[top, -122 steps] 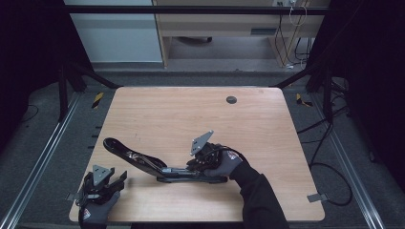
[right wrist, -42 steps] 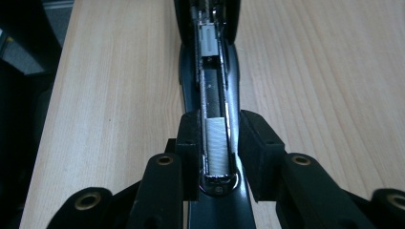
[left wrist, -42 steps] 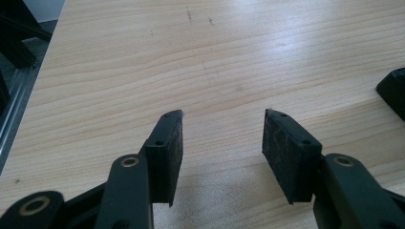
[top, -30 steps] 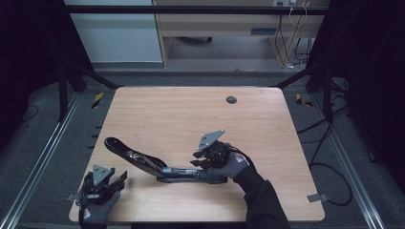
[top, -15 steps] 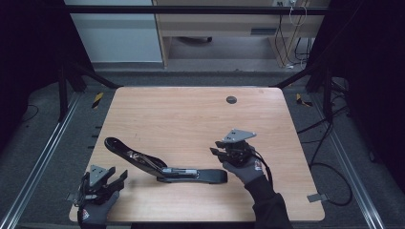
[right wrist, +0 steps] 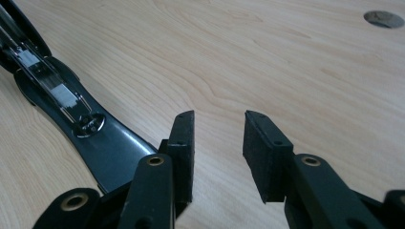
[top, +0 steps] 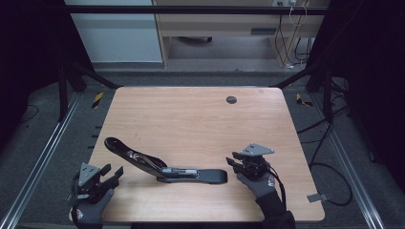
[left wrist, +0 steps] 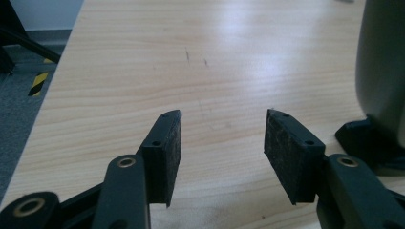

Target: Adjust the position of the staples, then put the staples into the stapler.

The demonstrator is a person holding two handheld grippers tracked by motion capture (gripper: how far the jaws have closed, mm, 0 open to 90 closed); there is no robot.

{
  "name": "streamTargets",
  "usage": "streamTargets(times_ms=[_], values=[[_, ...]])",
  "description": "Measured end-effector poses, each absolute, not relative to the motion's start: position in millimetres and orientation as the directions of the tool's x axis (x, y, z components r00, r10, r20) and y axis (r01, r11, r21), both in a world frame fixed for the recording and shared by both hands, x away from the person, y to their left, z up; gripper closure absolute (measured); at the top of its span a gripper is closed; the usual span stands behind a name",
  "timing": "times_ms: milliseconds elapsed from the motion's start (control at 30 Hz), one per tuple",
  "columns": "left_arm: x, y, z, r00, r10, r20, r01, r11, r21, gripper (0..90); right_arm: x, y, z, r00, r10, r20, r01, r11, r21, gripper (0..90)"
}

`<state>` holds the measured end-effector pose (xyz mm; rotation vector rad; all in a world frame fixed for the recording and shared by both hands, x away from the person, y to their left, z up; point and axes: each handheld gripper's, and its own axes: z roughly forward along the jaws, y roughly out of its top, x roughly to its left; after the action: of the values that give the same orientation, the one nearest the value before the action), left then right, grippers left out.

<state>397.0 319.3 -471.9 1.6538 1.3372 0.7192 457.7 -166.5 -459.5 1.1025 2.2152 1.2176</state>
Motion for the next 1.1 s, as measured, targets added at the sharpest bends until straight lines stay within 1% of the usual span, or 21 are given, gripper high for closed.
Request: streamTargets(times_ms=[200,433,833,1100], values=[[393,325,-460,0.250,0.963,-0.101,0.427,-0.016,0.904,46.2,450,-172,-472,-0.600,0.797,0.066,0.472,0.287,0.834,63.9],[388,326,-449,0.263,0.956,-0.131,0.399,0.016,0.917,45.5,445,-172,-474,-0.583,0.809,0.076,0.477,0.264,0.838,63.0],[381,325,-428,0.297,0.940,-0.168,0.347,0.057,0.936,44.5,440,-166,-477,-0.588,0.806,0.076,0.480,0.272,0.834,62.6],[378,323,-418,0.312,0.934,-0.175,0.322,0.070,0.944,43.4,440,-163,-478,-0.592,0.802,0.080,0.485,0.276,0.830,62.5]])
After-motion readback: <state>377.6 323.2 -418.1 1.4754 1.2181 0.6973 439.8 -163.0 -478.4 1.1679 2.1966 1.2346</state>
